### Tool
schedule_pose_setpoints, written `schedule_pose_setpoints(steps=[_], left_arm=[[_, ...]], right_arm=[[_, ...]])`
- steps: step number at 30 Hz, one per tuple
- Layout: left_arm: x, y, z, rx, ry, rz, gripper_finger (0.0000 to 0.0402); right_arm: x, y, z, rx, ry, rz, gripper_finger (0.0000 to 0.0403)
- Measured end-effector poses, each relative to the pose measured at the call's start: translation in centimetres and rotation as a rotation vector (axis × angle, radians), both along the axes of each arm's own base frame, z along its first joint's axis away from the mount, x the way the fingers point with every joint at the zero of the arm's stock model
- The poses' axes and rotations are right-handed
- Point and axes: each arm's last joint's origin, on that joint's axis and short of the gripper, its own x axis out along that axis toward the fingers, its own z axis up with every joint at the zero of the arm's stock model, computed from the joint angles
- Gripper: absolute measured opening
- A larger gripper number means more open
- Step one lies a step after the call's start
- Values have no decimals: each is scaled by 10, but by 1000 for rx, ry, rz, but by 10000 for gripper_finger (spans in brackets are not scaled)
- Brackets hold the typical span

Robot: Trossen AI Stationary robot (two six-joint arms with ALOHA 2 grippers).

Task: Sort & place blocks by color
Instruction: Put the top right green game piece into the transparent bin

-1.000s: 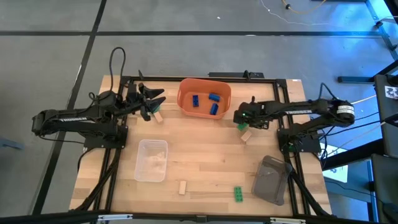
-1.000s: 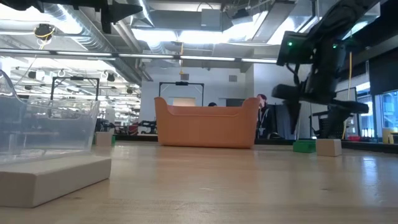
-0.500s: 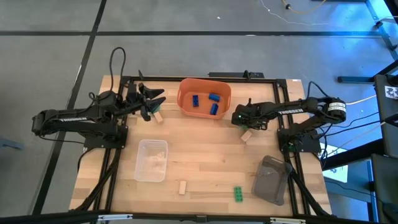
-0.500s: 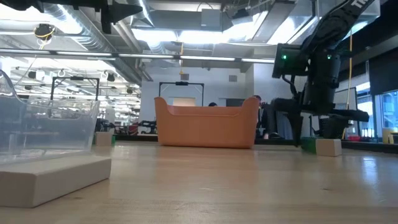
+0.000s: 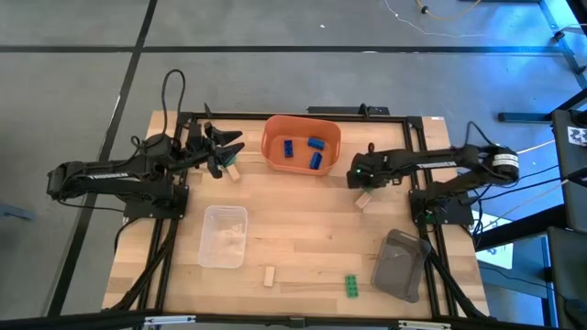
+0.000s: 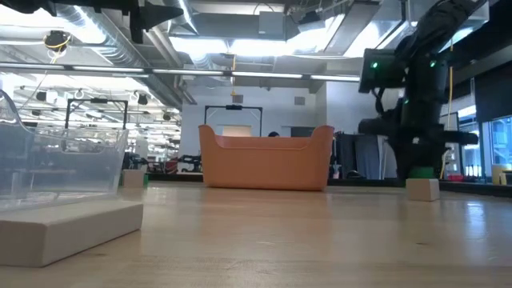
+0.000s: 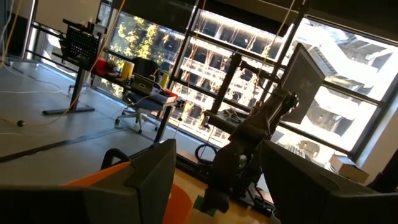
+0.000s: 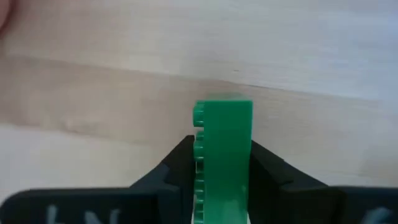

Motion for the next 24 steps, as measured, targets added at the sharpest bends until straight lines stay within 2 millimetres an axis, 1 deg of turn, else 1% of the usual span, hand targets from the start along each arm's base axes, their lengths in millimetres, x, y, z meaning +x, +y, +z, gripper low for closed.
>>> schedule_pose_setpoints(steps=[4,7,13,15,19,21,24], left_arm=[[0,0,0,0,0,0,227],[0,0,0,0,0,0,227],[0,0,0,-9,-4,2,227],[0,0,0,-25,-10,-2,227],[0,0,0,-33,-13,-4,227],[0,0,0,-33,-14,-5,227],[0,0,0,-34,-14,-5,227]], right_arm=[[-12,3,24,-41,-74,88,94],[-21,5,46,-104,-202,156,94],[-34,9,91,-293,-545,262,94],[-35,9,107,-374,-679,285,94],[-34,11,138,-546,-945,410,94],[-32,11,148,-603,-1030,448,94],[-32,11,152,-631,-1054,462,94]])
